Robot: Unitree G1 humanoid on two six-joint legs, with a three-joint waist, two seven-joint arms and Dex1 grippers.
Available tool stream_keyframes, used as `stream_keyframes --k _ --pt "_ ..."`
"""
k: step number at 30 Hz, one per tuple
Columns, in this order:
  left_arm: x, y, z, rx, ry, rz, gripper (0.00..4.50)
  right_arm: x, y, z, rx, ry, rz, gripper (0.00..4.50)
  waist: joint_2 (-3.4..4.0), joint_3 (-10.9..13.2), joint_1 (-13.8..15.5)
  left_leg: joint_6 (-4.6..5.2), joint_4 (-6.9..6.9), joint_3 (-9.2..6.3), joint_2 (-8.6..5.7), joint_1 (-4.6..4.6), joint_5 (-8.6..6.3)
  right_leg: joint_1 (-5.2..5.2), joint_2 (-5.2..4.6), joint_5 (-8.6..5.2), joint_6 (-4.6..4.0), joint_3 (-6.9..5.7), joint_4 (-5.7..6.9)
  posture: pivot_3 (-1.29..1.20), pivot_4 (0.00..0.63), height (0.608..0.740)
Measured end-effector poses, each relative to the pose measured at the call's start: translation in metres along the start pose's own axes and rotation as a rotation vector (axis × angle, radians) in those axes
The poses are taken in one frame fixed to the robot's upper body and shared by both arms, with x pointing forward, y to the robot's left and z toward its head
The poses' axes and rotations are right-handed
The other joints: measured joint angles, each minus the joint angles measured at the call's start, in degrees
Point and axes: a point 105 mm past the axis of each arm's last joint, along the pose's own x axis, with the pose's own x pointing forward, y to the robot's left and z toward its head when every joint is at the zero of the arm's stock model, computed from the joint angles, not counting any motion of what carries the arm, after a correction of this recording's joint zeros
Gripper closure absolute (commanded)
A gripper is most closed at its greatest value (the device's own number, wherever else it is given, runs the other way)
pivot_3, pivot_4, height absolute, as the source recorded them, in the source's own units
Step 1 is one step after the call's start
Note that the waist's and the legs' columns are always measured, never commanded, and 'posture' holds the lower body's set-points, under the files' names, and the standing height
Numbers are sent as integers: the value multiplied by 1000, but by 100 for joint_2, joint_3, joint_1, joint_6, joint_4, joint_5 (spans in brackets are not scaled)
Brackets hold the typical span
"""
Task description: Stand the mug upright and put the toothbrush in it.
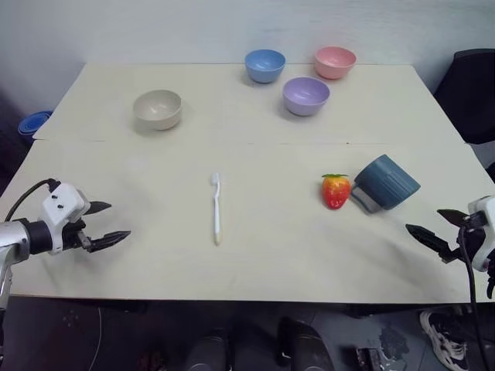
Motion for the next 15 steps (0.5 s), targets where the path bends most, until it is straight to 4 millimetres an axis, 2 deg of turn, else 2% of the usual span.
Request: stream_keyframes --k 9,15 --pt "5 -2 1 -17 -30 12 38 3 4 -1 -19 14 16 0 0 0 3 -1 0 0 1 0 -1 0 -1 0 0 1 0 0 150 740" --pt "7 0 13 -30 -57 8 38 4 10 0 -19 27 27 0 0 0 11 -1 0 0 1 0 -1 0 -1 0 0 1 1 0 150 740"
